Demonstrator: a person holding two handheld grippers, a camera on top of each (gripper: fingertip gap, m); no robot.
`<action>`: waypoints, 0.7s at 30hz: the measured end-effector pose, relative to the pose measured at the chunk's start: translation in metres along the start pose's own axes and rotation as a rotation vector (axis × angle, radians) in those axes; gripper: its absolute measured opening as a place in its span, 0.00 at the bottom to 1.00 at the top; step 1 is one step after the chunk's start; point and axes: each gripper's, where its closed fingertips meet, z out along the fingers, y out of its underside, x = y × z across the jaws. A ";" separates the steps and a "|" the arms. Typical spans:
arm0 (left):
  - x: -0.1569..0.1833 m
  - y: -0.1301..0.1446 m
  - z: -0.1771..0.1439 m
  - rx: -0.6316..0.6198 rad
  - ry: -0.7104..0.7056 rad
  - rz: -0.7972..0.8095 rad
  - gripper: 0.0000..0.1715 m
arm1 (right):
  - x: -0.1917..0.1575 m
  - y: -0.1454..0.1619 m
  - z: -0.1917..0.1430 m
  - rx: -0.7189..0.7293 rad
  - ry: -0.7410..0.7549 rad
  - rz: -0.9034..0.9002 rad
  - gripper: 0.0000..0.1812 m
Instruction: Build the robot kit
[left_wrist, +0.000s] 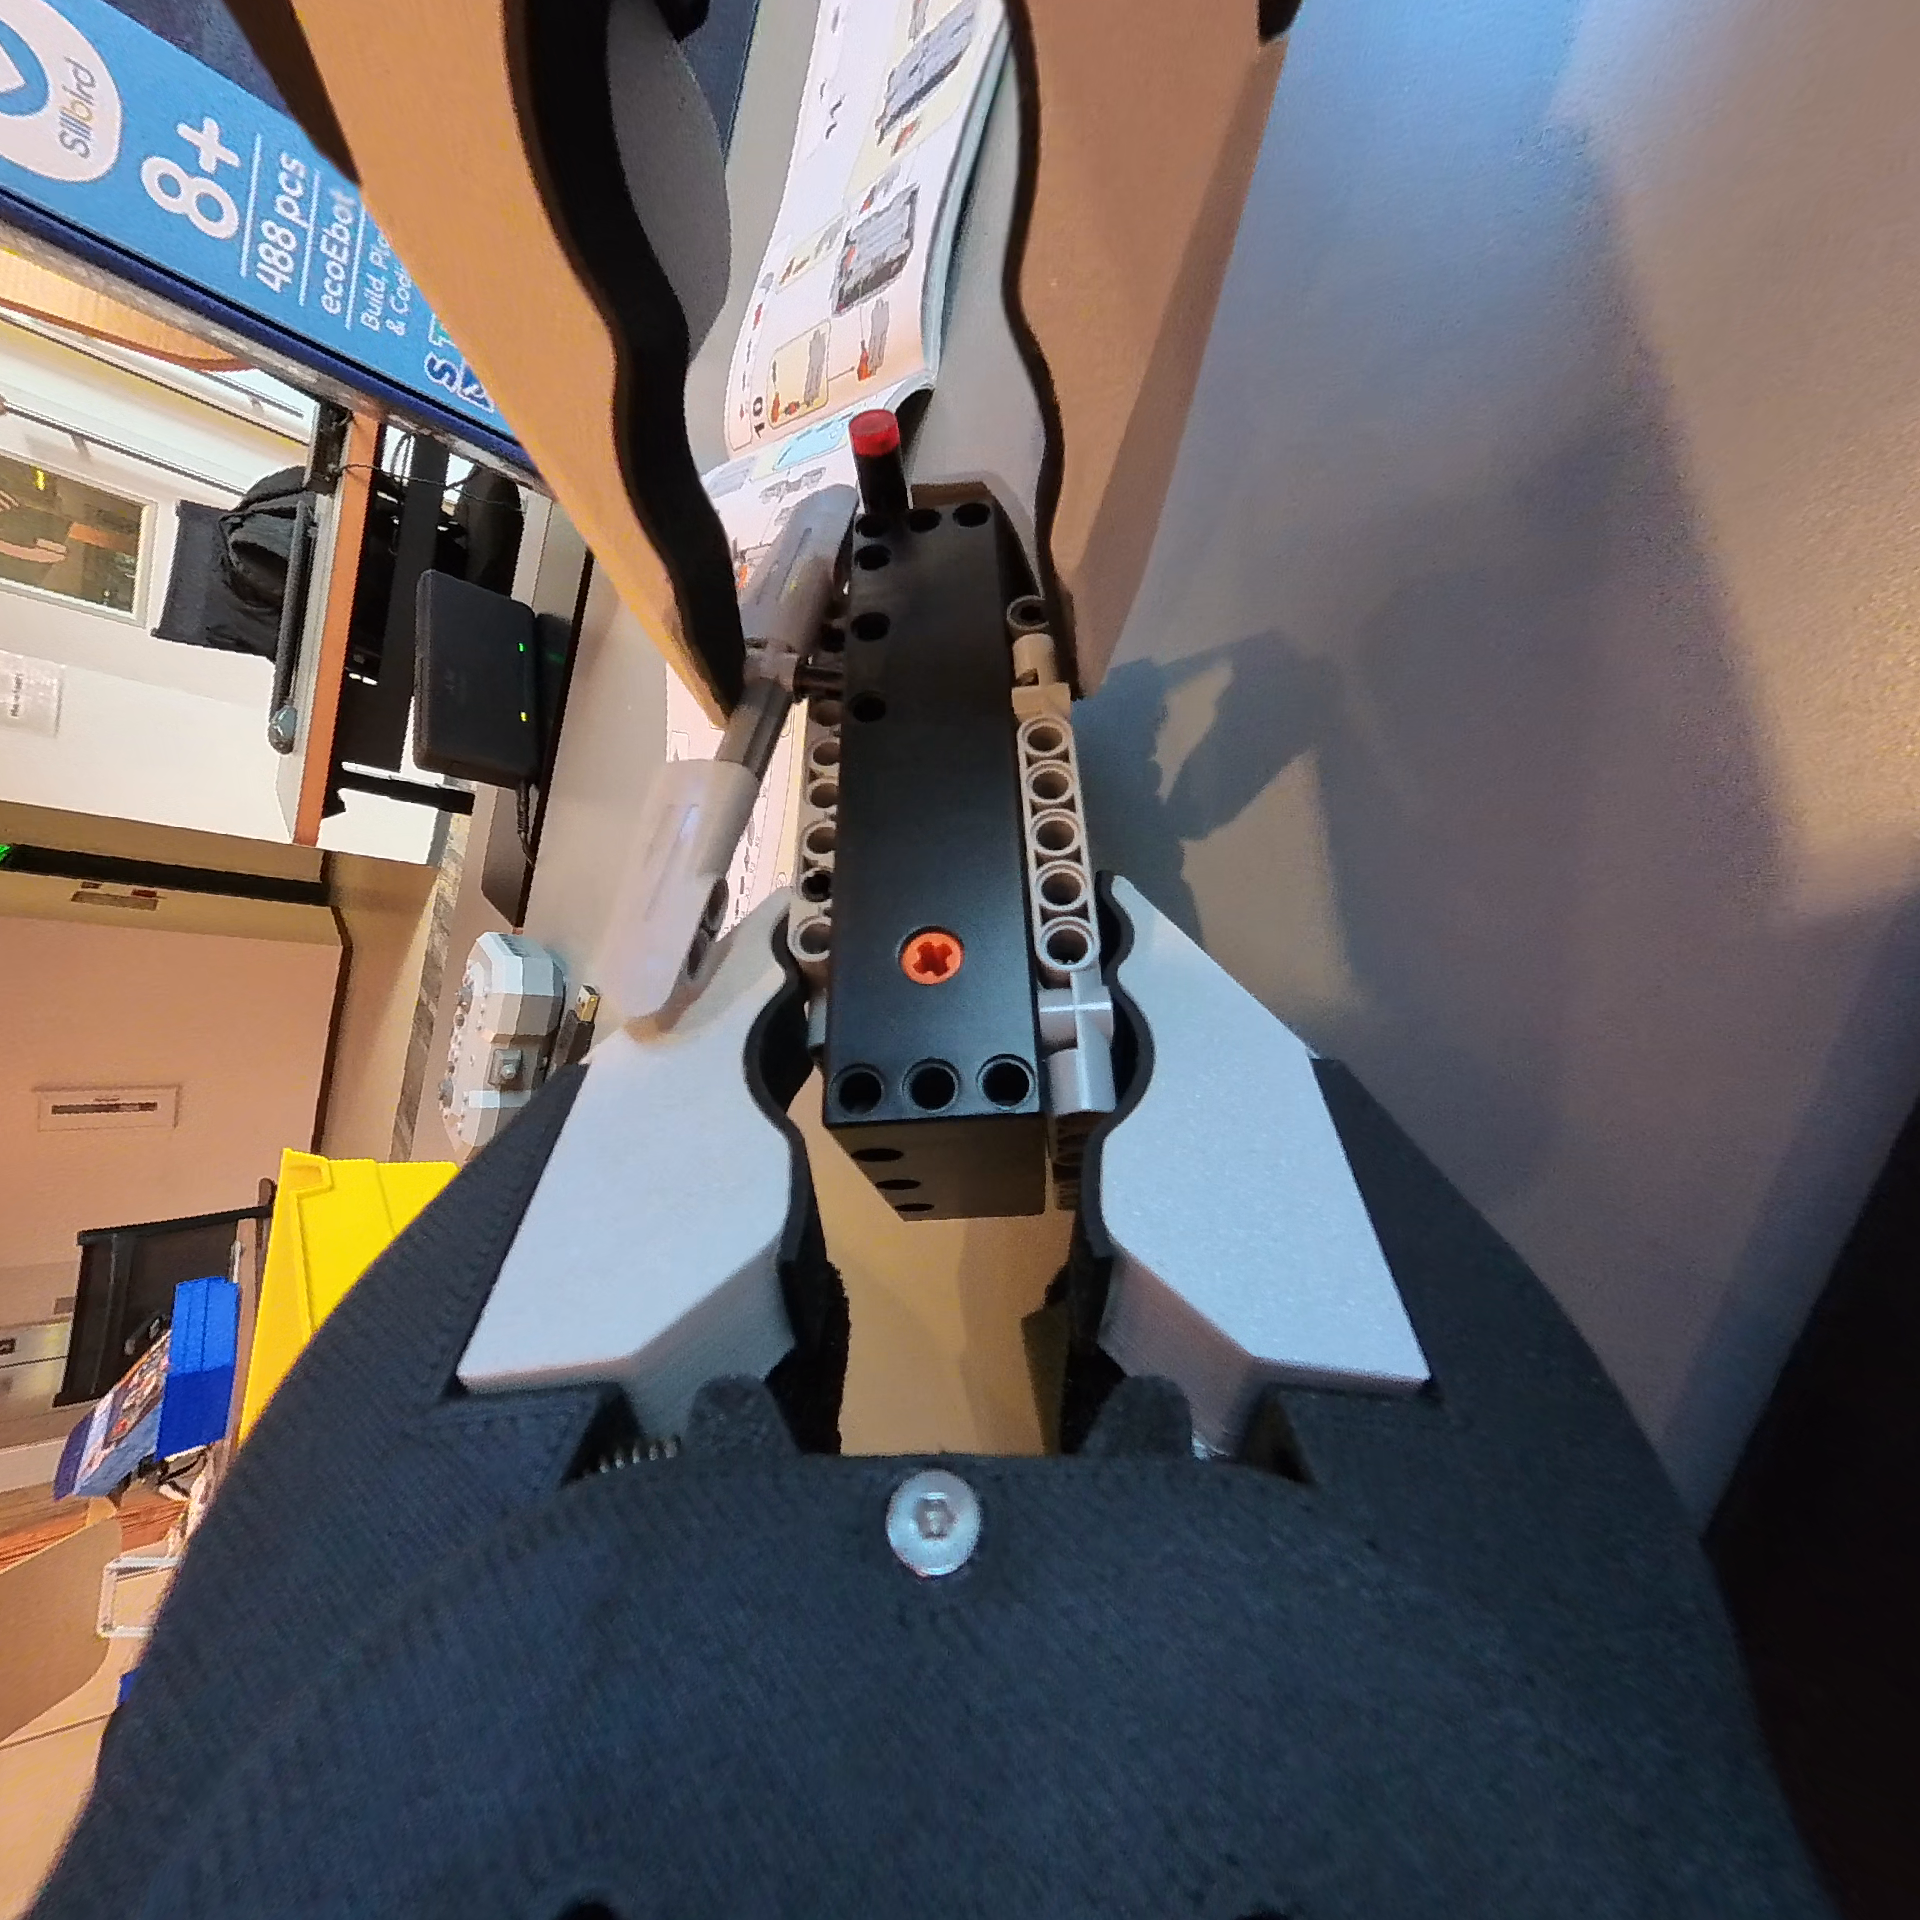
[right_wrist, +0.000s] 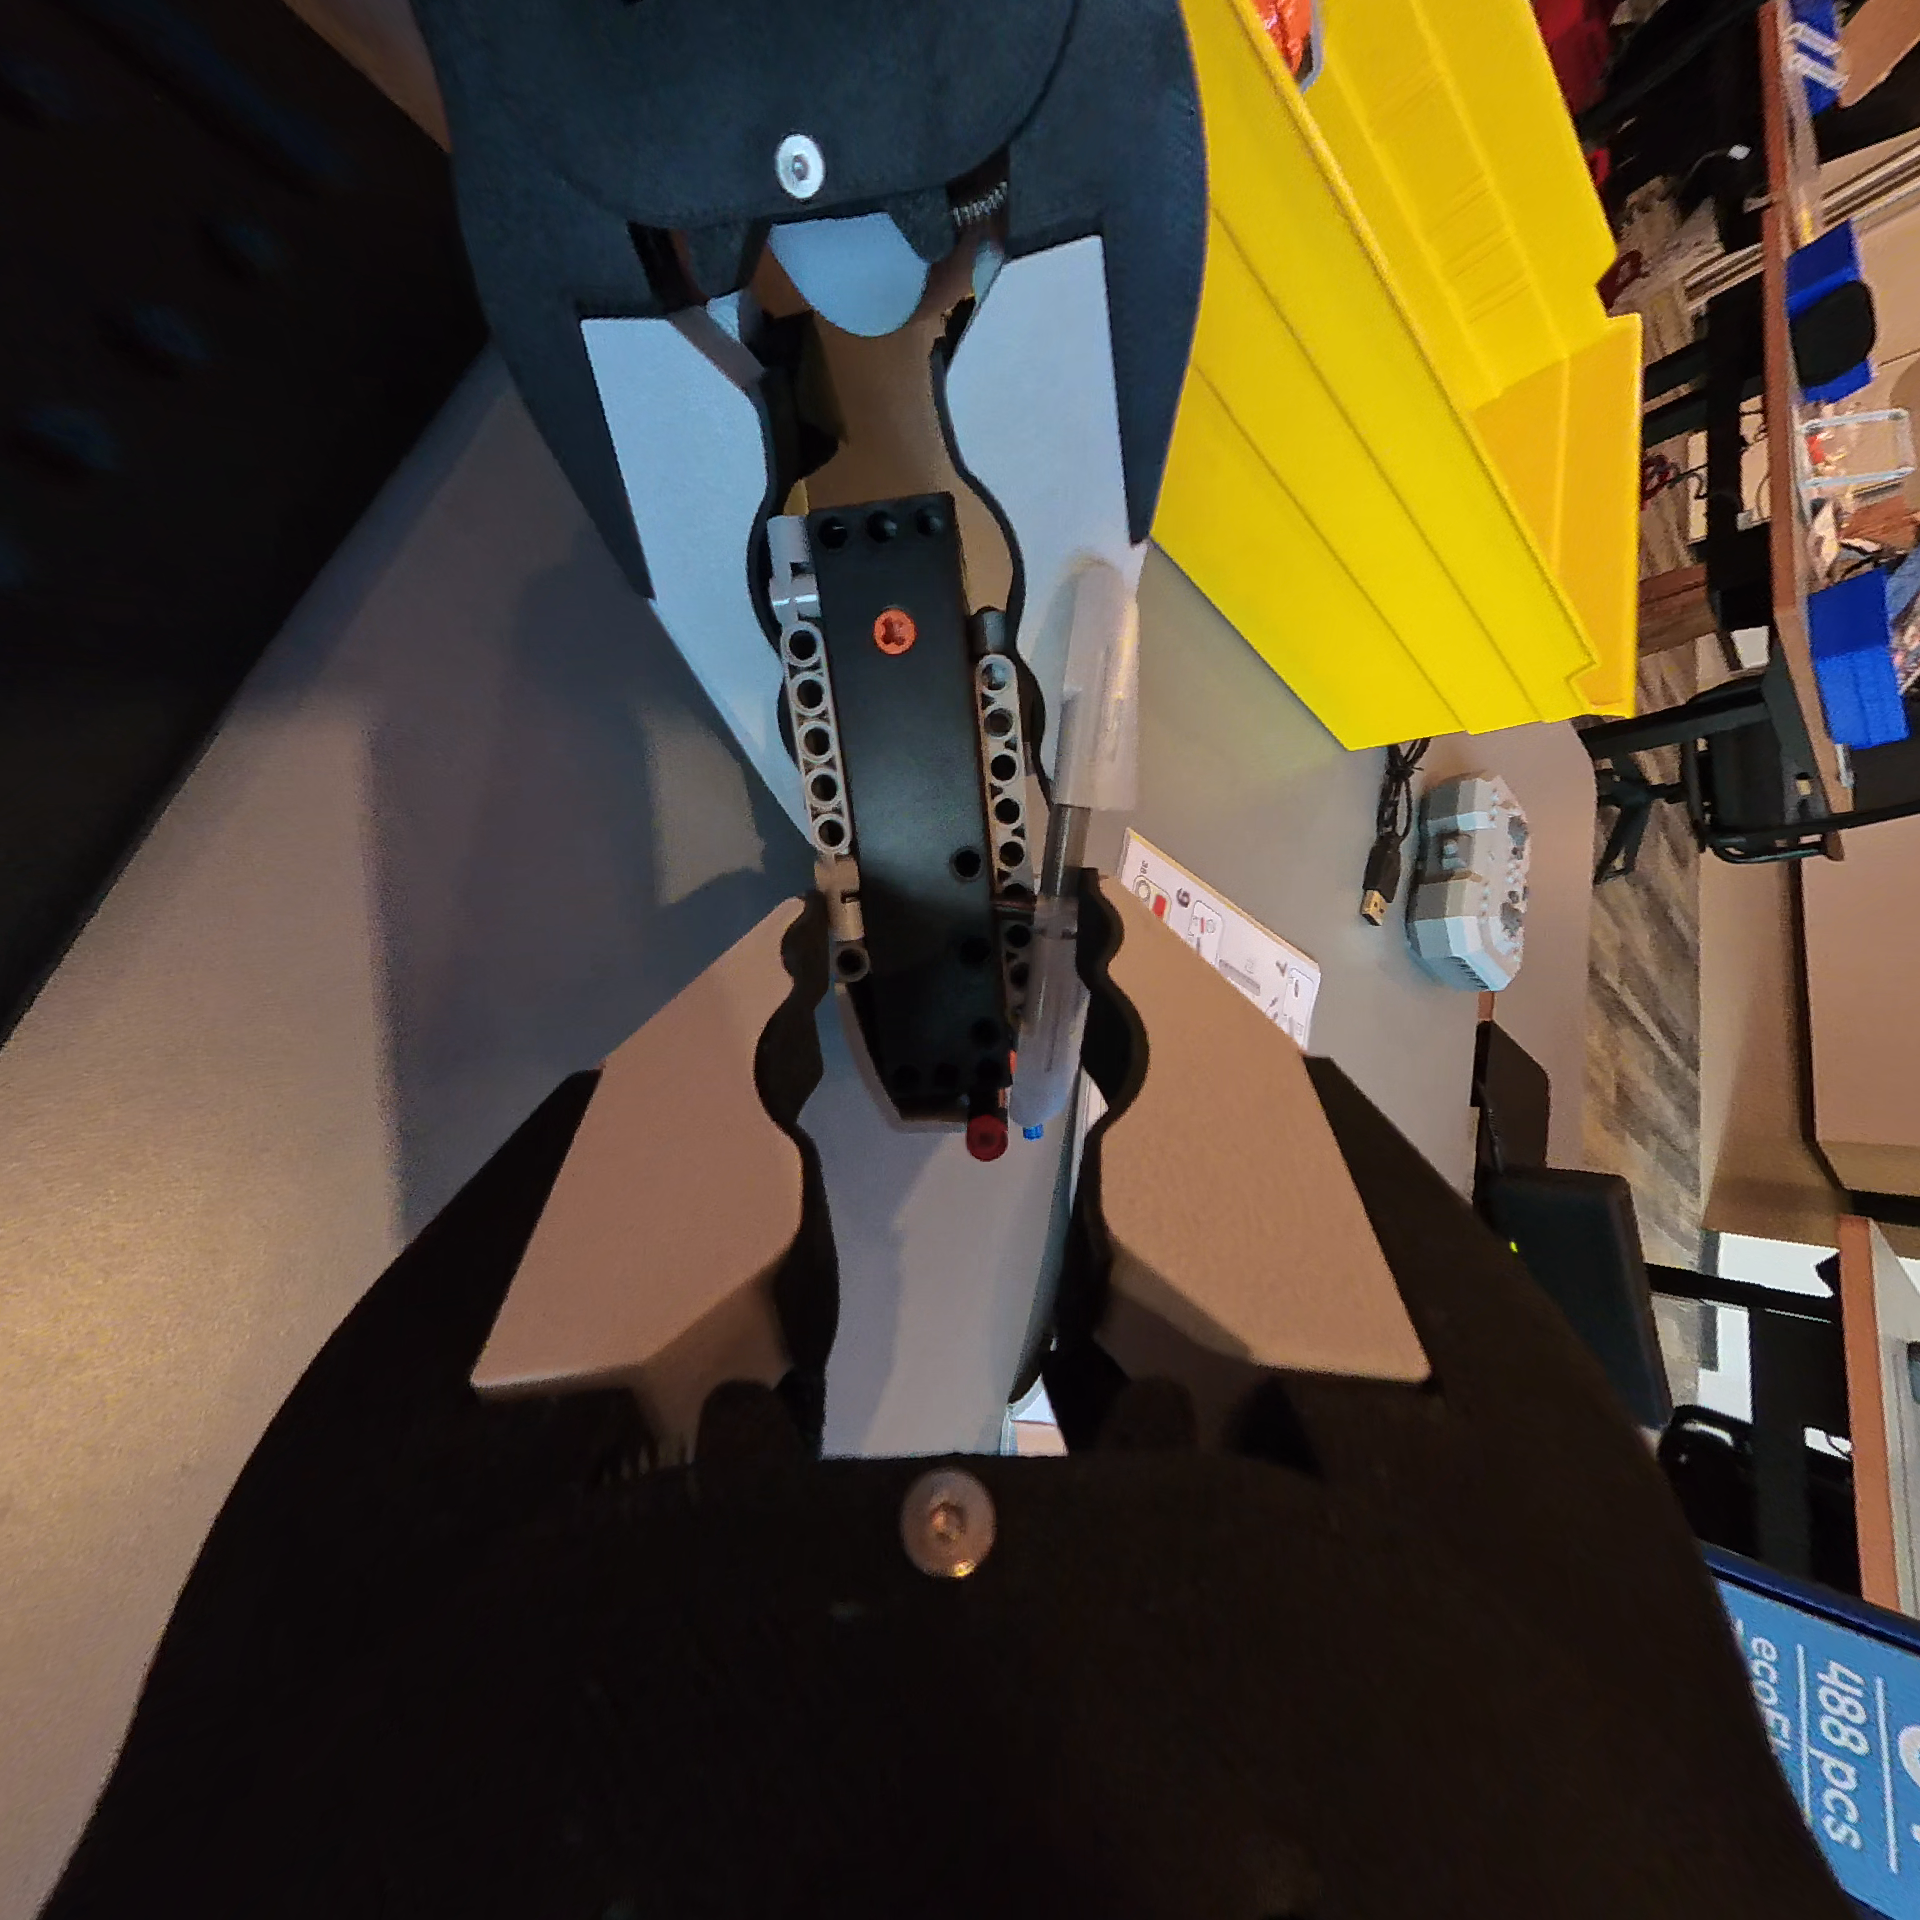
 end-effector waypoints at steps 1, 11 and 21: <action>0.000 0.000 0.000 0.000 -0.001 0.002 0.30 | 0.000 0.000 0.000 0.002 0.007 -0.004 0.26; 0.001 -0.001 0.000 0.011 0.004 -0.002 0.30 | -0.001 0.002 0.001 0.012 0.012 -0.037 0.26; 0.001 -0.001 0.000 0.021 -0.003 0.001 0.30 | -0.001 0.001 0.000 0.089 0.070 -0.063 0.26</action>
